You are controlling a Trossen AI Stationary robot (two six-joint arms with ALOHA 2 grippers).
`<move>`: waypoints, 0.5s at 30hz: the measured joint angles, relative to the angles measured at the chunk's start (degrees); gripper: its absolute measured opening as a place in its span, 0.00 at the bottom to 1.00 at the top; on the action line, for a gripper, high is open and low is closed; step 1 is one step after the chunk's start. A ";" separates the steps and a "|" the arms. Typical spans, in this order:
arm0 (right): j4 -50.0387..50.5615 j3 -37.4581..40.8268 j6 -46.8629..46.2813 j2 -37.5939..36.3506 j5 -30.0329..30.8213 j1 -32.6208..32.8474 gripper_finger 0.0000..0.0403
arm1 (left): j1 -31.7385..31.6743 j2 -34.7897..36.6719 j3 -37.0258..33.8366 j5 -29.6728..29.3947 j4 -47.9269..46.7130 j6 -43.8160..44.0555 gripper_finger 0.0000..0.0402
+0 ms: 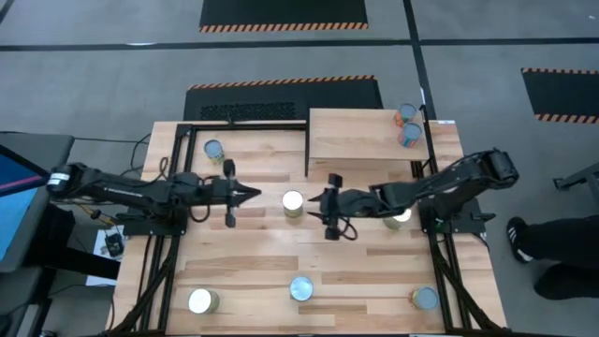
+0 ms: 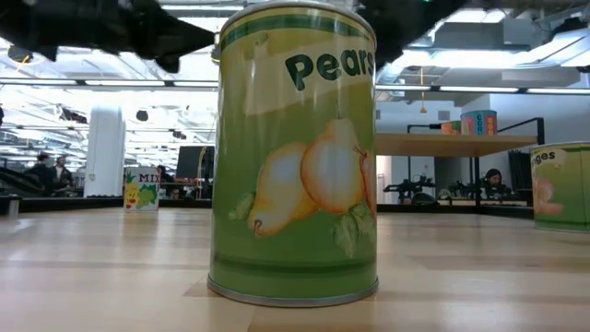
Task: Pick and place cans onto a shelf
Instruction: Put the top canned pears on the shelf
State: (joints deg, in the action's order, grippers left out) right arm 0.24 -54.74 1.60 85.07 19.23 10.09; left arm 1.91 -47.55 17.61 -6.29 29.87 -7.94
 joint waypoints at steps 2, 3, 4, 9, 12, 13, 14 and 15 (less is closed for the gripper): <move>4.26 -3.94 0.18 1.81 -0.06 -0.92 0.50 | -0.60 3.03 -1.26 0.17 -0.45 -0.28 0.01; 6.61 -5.80 0.17 2.67 -0.44 -1.35 0.51 | -0.96 4.06 -1.59 0.34 -0.45 -0.30 0.01; 8.70 -7.65 0.18 3.73 -1.14 -1.86 0.52 | -1.35 5.22 -2.08 0.54 -0.70 -0.32 0.01; 14.41 -15.44 0.47 8.68 -7.44 -3.92 0.52 | -2.92 8.63 -4.82 1.57 -0.37 -0.17 0.01; 18.92 -18.92 0.64 10.99 -10.37 -5.00 0.50 | -4.25 9.29 -5.53 2.10 -0.57 -0.10 0.01; 19.29 -19.87 1.09 11.86 -10.62 -5.26 0.49 | -4.77 9.47 -5.61 2.74 -1.26 -0.11 0.01; 20.28 -20.61 1.76 12.65 -10.58 -5.46 0.49 | -5.16 9.47 -5.72 3.45 -1.59 -0.09 0.01; 21.02 -21.15 2.46 13.31 -10.54 -5.72 0.48 | -5.56 9.30 -5.71 4.04 -1.67 -0.03 0.01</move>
State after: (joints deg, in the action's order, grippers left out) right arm 21.26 -75.90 4.06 98.38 8.69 4.37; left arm -3.65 -38.26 11.90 -2.25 28.20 -7.97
